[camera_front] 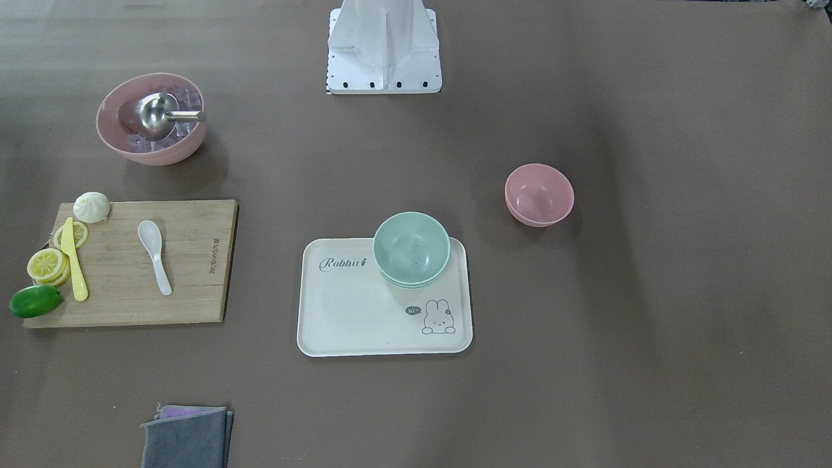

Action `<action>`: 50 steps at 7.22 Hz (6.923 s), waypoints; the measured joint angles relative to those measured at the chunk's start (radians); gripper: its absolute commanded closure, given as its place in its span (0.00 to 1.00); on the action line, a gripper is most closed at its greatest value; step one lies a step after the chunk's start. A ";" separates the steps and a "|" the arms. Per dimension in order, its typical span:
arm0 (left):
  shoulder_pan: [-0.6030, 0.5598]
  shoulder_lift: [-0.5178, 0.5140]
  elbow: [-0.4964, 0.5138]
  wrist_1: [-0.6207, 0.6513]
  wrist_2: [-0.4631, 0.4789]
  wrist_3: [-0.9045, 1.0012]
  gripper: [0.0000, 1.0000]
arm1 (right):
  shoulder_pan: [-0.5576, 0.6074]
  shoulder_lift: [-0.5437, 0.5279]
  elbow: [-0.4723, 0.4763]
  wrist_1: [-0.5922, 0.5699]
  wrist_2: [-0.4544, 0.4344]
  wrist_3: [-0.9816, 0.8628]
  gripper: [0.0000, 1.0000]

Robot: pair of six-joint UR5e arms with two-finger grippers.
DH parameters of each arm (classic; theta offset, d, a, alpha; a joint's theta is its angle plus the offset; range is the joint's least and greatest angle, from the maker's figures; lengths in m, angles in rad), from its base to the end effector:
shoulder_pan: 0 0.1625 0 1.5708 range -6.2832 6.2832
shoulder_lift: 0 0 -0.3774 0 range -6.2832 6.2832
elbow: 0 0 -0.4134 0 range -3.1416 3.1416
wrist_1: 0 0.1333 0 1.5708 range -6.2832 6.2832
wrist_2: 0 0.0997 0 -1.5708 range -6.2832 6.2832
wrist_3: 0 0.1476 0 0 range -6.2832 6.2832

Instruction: Stack pink bowl on green and place spoon

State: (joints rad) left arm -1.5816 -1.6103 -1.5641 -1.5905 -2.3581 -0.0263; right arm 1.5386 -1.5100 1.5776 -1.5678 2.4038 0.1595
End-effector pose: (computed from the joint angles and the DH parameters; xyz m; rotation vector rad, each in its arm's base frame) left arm -0.0345 -0.5328 0.6248 0.0437 0.7875 -0.0145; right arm 0.0066 -0.5423 0.6033 -0.0135 -0.8355 0.0904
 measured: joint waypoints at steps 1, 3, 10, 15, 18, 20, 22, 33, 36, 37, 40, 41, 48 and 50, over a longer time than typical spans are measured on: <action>0.000 0.000 0.000 0.000 -0.001 0.000 0.02 | 0.000 0.000 0.000 0.000 0.000 0.000 0.00; 0.000 0.000 0.000 0.000 -0.001 0.000 0.02 | 0.000 0.001 0.001 0.000 0.003 0.001 0.00; 0.005 -0.041 -0.022 -0.005 -0.058 -0.012 0.02 | -0.005 0.005 0.001 -0.006 0.021 0.007 0.00; 0.174 -0.178 -0.185 -0.025 -0.100 -0.487 0.03 | -0.013 -0.001 0.014 -0.003 0.057 0.025 0.00; 0.524 -0.152 -0.383 -0.101 0.045 -0.963 0.03 | -0.028 -0.003 0.019 0.000 0.049 0.026 0.00; 0.745 -0.033 -0.387 -0.388 0.195 -1.191 0.03 | -0.037 -0.005 0.019 0.004 0.045 0.025 0.00; 0.886 0.018 -0.338 -0.558 0.309 -1.302 0.07 | -0.043 -0.006 0.020 0.005 0.047 0.028 0.00; 0.687 -0.035 -0.257 -0.590 0.084 -1.316 1.00 | -0.059 0.002 0.022 0.005 0.043 0.036 0.00; 0.482 -0.062 -0.238 -0.584 -0.139 -1.298 1.00 | -0.140 0.054 0.056 0.005 0.035 0.128 0.00; 0.473 -0.076 -0.225 -0.583 -0.145 -1.296 1.00 | -0.205 0.090 0.079 0.008 0.008 0.198 0.00; 0.470 -0.106 -0.188 -0.584 -0.140 -1.295 1.00 | -0.442 0.204 0.096 0.091 -0.131 0.288 0.00; 0.472 -0.116 -0.175 -0.585 -0.128 -1.295 1.00 | -0.500 0.239 0.066 0.118 -0.174 0.301 0.00; 0.476 -0.148 -0.152 -0.585 -0.110 -1.295 1.00 | -0.641 0.307 -0.075 0.240 -0.267 0.336 0.07; 0.477 -0.150 -0.151 -0.584 -0.110 -1.296 1.00 | -0.641 0.300 -0.073 0.241 -0.255 0.336 0.28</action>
State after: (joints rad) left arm -1.1045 -1.7603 -1.7148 -2.1748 -2.4682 -1.3219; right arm 0.8972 -1.2103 1.5050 -1.3269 2.1489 0.4955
